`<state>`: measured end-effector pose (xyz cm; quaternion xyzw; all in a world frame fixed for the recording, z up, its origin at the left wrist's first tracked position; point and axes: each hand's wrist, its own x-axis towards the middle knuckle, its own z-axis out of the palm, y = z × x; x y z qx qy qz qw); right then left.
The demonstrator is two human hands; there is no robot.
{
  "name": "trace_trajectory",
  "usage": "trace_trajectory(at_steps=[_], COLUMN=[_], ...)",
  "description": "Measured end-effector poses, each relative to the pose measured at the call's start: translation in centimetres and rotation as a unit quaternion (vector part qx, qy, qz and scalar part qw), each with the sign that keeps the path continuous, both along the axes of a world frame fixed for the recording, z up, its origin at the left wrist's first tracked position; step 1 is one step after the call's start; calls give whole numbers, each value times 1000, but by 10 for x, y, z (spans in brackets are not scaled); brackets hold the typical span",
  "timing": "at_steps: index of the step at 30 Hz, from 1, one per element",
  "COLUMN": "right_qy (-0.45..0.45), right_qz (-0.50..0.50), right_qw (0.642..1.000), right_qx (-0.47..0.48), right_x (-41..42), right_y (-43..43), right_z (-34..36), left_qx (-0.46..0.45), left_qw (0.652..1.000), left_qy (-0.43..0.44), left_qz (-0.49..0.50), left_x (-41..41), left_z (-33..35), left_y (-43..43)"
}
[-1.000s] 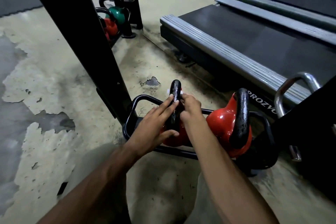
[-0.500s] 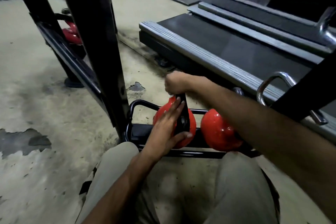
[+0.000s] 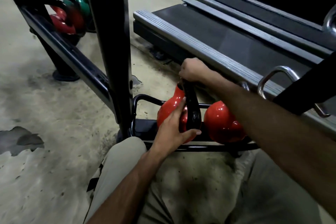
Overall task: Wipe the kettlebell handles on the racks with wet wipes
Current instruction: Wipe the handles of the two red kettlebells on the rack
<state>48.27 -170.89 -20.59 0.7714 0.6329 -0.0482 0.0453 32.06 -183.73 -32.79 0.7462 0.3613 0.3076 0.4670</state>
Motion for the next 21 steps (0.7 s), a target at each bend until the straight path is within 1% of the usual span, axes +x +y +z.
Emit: trace_trajectory(at_steps=[1,2,3,4,5,6,7,8,9,10,11,12,13,14,15,16,17,18,19,20,21], right_qy=[59,139,266,453,629,732,791,821,835,844,843,838,823,792,739,665,576,490,417,360,313], right_qz=[-44,-89,-139,-217,-287,-331,-344,-346,-340,-330,-331,-326,-320,-313,-301,-279,-238,-185,-133,-80,-23], right_qw=[997,985,953,862,718,591,503,452,431,421,422,437,467,516,578,646,721,787,838,880,917], right_qx=[26,39,45,68,82,70,52,39,33,26,24,29,47,94,174,250,302,328,326,299,245], right_x=[13,20,23,18,11,4,-1,-4,-4,-3,-1,0,1,0,-2,-3,-3,-1,3,7,9], right_y=[-8,-20,-33,-47,-58,-69,-75,-80,-81,-84,-84,-85,-85,-85,-86,-85,-84,-81,-72,-61,-49], right_z=[-9,-19,-32,-43,-51,-56,-57,-56,-55,-52,-52,-52,-56,-62,-66,-68,-66,-62,-57,-49,-40], left_qx=[-10,-8,-1,5,8,11,13,10,4,-5,-14,-21,-26,-35,-49,-65,-81,-92,-100,-104,-107], left_qw=[1000,1000,1000,1000,1000,1000,1000,1000,1000,1000,1000,999,999,999,998,997,996,995,994,993,993], left_qy=[9,14,19,19,16,12,8,6,3,3,5,10,17,25,29,33,37,44,48,50,51], left_qz=[-7,-10,-10,-10,-12,-14,-16,-17,-19,-21,-23,-23,-22,-22,-21,-21,-22,-21,-20,-19,-19], left_x=[-1,-1,-1,-1,-1,-2,-2,-3,-4,-4,-5,-5,-5,-5,-5,-5,-5,-6,-6,-6,-6], left_z=[0,-1,-1,0,1,2,2,3,5,5,6,6,7,8,9,9,10,10,11,12,13], left_y=[1,2,4,5,5,6,6,6,6,6,6,6,7,9,11,13,14,16,17,17,17])
